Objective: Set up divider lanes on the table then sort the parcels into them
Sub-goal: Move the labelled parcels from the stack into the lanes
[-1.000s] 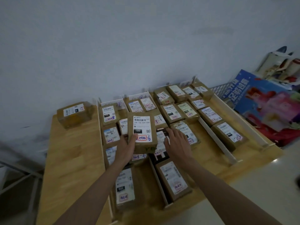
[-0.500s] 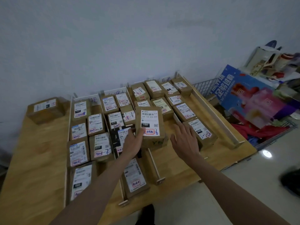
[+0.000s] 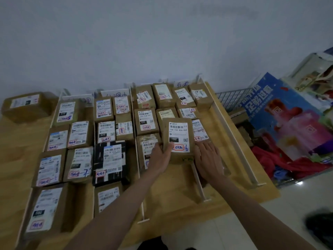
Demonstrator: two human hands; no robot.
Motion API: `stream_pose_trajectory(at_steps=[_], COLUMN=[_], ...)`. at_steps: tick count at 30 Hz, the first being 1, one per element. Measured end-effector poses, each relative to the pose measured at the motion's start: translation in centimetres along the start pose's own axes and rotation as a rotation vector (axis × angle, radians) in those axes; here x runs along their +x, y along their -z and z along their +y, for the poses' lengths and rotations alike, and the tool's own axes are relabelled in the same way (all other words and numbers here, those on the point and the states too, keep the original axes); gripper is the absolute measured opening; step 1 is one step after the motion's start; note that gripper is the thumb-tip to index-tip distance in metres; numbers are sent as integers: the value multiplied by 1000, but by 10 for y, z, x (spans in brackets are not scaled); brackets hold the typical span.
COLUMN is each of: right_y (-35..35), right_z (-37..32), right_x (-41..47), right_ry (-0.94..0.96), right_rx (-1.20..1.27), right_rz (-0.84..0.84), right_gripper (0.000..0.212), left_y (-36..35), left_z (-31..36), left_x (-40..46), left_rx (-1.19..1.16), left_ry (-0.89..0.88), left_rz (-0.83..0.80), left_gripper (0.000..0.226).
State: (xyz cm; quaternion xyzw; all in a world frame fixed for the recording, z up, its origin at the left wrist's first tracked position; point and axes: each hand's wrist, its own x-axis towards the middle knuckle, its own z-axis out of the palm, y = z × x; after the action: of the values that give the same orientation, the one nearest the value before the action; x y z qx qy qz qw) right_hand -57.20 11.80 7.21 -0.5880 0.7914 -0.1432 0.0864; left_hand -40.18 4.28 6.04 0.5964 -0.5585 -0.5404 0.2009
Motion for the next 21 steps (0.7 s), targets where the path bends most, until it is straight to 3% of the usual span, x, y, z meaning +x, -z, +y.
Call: stream_pose_trajectory(at_steps=[6,12,16,21], right_y=[-14,-23,-30,-45], right_z=[26,47,52,55], right_x=[19,40,50,60], right_ry=[37,55,77,57], right_rx=[121,164,219,234], right_rz=[-172,-302,-352,-408], right_gripper=[39,25,29,33], left_y=[-35,-55,-63,-62], left_z=[-1,-6,-9,-9], left_x=[13,26,30,37], left_rx=[158,155,200,308], left_ry=[70,152,174,171], left_rz=[97,199,242,264], left_gripper=[70,76,52,48])
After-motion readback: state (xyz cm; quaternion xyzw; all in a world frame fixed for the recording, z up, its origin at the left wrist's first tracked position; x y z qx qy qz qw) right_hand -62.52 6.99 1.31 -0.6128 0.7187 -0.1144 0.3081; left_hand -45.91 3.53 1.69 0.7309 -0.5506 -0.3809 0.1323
